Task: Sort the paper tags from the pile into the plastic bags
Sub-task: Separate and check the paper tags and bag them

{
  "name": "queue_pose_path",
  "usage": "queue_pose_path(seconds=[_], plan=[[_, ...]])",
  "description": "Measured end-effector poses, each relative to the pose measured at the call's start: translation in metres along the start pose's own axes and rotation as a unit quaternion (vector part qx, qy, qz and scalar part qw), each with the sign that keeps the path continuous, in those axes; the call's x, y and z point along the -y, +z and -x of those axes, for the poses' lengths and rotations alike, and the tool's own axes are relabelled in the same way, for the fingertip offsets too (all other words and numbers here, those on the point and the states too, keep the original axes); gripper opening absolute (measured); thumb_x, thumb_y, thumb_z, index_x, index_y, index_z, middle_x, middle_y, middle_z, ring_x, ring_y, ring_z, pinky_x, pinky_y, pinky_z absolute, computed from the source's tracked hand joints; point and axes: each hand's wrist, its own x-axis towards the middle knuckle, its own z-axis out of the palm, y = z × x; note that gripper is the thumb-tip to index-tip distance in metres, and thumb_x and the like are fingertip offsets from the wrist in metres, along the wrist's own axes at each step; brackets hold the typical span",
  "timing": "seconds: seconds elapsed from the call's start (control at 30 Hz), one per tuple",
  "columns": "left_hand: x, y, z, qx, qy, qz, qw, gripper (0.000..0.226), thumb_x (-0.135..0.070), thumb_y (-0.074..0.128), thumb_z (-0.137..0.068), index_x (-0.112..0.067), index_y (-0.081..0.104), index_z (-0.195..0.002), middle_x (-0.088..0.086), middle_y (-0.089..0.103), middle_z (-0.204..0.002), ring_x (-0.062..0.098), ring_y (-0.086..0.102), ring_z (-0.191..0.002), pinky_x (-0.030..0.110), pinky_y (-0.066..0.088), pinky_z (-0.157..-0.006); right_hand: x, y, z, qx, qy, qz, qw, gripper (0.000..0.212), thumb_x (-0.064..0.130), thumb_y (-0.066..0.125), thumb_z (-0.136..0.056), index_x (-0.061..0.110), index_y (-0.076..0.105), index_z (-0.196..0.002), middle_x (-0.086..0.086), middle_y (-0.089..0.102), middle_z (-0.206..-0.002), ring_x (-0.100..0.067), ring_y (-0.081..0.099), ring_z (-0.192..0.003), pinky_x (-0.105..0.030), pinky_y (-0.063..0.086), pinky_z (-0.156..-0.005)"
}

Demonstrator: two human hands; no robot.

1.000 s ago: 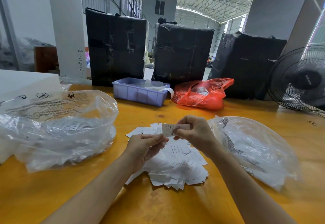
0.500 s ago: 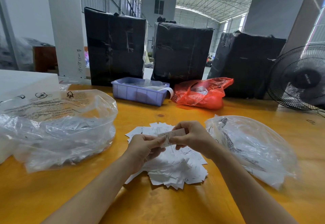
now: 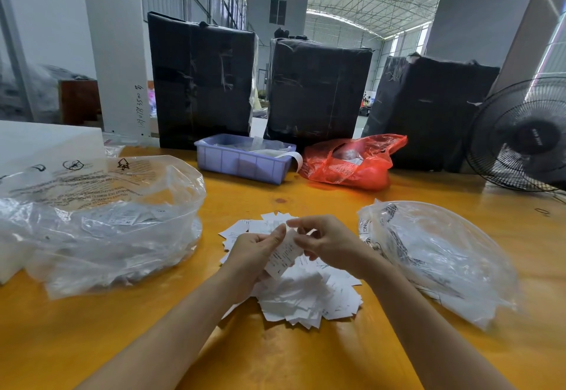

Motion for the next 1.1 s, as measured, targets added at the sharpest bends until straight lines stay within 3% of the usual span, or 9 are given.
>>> queue_pose_path(seconds=[0.17,0.3,0.37,0.67,0.97,1.1], plan=[[-0.002,0.0,-0.002,0.003,-0.033,0.089,0.995,0.035,-0.028,0.06,-0.089,0.006,0.067,-0.089,0.02,0.071,-0.09,0.016,0.069,-0.059,0.019,0.051,-0.047,0.0,-0.007,0.0,-0.077,-0.006,-0.021,0.997,0.018,-0.002,0.056,-0.089,-0.001,0.068,-0.103,-0.004,0.06,-0.072,-0.009,0.053,-0.055,-0.015,0.047,-0.052],[-0.002,-0.003,-0.003,0.009,-0.03,0.113,0.993,0.02,-0.015,0.061,-0.089,0.004,0.068,-0.089,0.014,0.074,-0.081,0.011,0.067,-0.056,0.016,0.051,-0.048,-0.004,-0.018,-0.001,-0.175,-0.003,-0.057,0.983,0.013,-0.003,0.053,-0.089,0.003,0.064,-0.086,-0.004,0.058,-0.065,-0.013,0.054,-0.053,-0.025,0.048,-0.054],[0.0,-0.005,-0.004,-0.001,-0.026,0.115,0.993,0.016,-0.011,0.064,-0.086,0.003,0.07,-0.086,0.013,0.074,-0.081,0.011,0.068,-0.058,0.016,0.052,-0.05,-0.005,-0.022,-0.001,-0.206,-0.005,-0.088,0.975,0.01,-0.003,0.053,-0.09,0.001,0.061,-0.086,-0.006,0.061,-0.066,-0.01,0.056,-0.048,-0.024,0.051,-0.053],[-0.001,-0.008,-0.007,-0.018,-0.031,0.144,0.989,0.009,-0.006,0.065,-0.084,0.001,0.07,-0.084,0.012,0.074,-0.077,0.011,0.068,-0.058,0.017,0.052,-0.05,-0.001,-0.021,0.002,-0.161,-0.035,-0.109,0.98,0.005,-0.004,0.061,-0.086,-0.002,0.058,-0.083,-0.011,0.067,-0.073,-0.012,0.062,-0.049,-0.023,0.056,-0.054],[-0.001,-0.009,-0.006,-0.012,-0.031,0.169,0.985,0.009,-0.003,0.067,-0.08,0.002,0.068,-0.087,0.015,0.074,-0.079,0.014,0.07,-0.061,0.019,0.053,-0.051,-0.002,-0.02,0.001,-0.174,-0.044,-0.047,0.983,0.011,-0.002,0.062,-0.086,0.002,0.058,-0.077,-0.018,0.069,-0.079,-0.02,0.064,-0.053,-0.032,0.058,-0.059],[0.0,-0.009,-0.007,-0.021,-0.02,0.135,0.99,0.016,-0.01,0.073,-0.075,-0.002,0.071,-0.089,0.011,0.075,-0.082,0.013,0.07,-0.066,0.02,0.053,-0.056,-0.002,-0.017,0.0,-0.185,-0.05,-0.05,0.98,0.011,-0.005,0.061,-0.084,0.001,0.058,-0.076,-0.012,0.068,-0.072,-0.017,0.063,-0.05,-0.026,0.057,-0.055]])
